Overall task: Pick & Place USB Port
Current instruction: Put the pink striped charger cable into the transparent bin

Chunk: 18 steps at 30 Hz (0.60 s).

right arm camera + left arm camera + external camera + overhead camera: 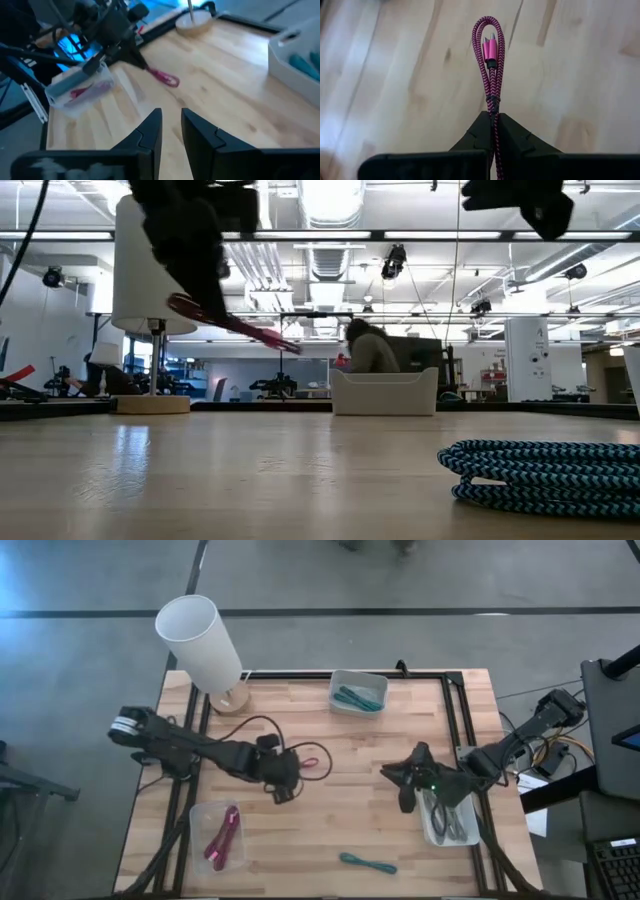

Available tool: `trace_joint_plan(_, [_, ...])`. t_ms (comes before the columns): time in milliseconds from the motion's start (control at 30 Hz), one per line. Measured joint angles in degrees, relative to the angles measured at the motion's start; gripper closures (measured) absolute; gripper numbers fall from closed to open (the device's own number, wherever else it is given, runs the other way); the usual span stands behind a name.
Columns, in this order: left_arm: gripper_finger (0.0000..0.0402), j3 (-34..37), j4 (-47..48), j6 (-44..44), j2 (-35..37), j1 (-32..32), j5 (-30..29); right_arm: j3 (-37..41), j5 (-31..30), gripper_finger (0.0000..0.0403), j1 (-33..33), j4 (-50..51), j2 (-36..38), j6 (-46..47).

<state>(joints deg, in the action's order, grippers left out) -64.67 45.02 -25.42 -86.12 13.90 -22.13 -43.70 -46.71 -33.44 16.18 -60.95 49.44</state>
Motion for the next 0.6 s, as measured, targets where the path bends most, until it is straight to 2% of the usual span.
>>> trace_joint_plan(133, [0.0387, 0.24, 6.49, -7.61, 1.76, 2.5, -1.34, 0.0, 0.07, 0.0329, 2.23, -2.15, -0.01, -4.27])
trace_joint_plan(300, [0.0387, 0.21, 20.3, -25.93, 2.91, 6.46, -1.47, 0.0, 0.23, 0.0326, 4.98, -1.77, -0.02, -5.03])
trace_joint_plan(467, [0.0387, -0.19, 32.02, -41.74, 2.94, 12.23, 4.99, 0.0, 0.29, 0.0331, 7.02, -1.79, 0.0, -8.28])
trace_joint_plan(600, [0.0387, -1.68, 36.92, -51.35, 2.94, 16.76, 13.15, 0.0, 0.44, 0.0334, 7.74, -1.77, -0.01, -9.48])
